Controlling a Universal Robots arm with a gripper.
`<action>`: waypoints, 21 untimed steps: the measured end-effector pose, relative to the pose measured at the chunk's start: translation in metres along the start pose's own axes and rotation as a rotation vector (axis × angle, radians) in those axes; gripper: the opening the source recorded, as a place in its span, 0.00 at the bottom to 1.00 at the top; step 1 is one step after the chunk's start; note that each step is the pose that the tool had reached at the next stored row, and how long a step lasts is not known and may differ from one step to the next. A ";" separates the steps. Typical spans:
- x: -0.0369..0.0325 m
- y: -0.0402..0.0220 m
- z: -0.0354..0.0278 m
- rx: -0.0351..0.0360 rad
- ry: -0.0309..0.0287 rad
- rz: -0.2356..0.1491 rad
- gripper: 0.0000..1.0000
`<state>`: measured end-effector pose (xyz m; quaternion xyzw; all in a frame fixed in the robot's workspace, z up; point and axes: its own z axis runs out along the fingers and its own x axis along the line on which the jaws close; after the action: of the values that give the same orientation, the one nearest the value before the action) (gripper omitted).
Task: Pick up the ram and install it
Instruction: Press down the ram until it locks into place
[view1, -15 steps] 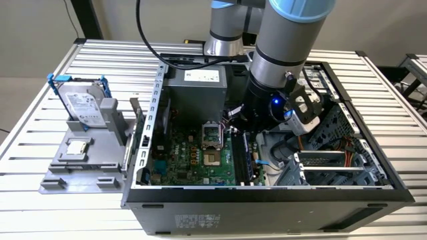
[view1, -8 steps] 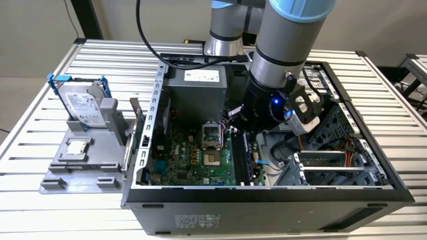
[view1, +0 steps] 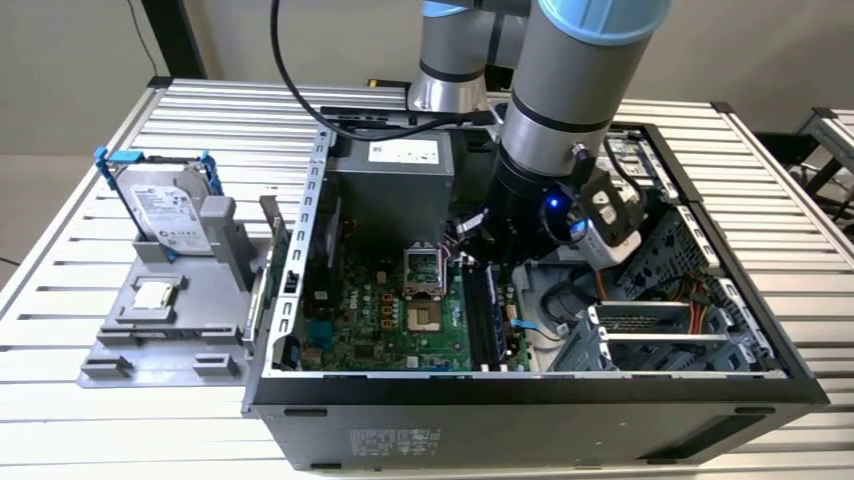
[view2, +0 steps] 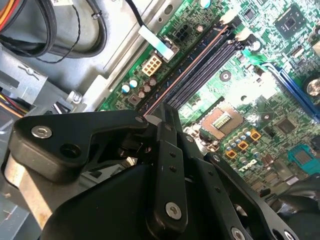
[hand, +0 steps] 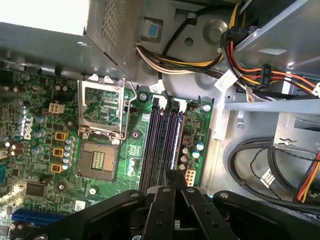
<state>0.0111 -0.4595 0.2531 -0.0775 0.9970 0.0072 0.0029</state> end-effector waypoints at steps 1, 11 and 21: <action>0.0000 0.0000 0.0000 0.0000 0.0001 -0.005 0.00; 0.0000 0.0000 0.0000 -0.0002 0.0003 -0.022 0.00; 0.0000 0.0000 0.0000 -0.0005 0.0010 -0.073 0.00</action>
<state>0.0111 -0.4595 0.2531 -0.1138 0.9935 0.0073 0.0027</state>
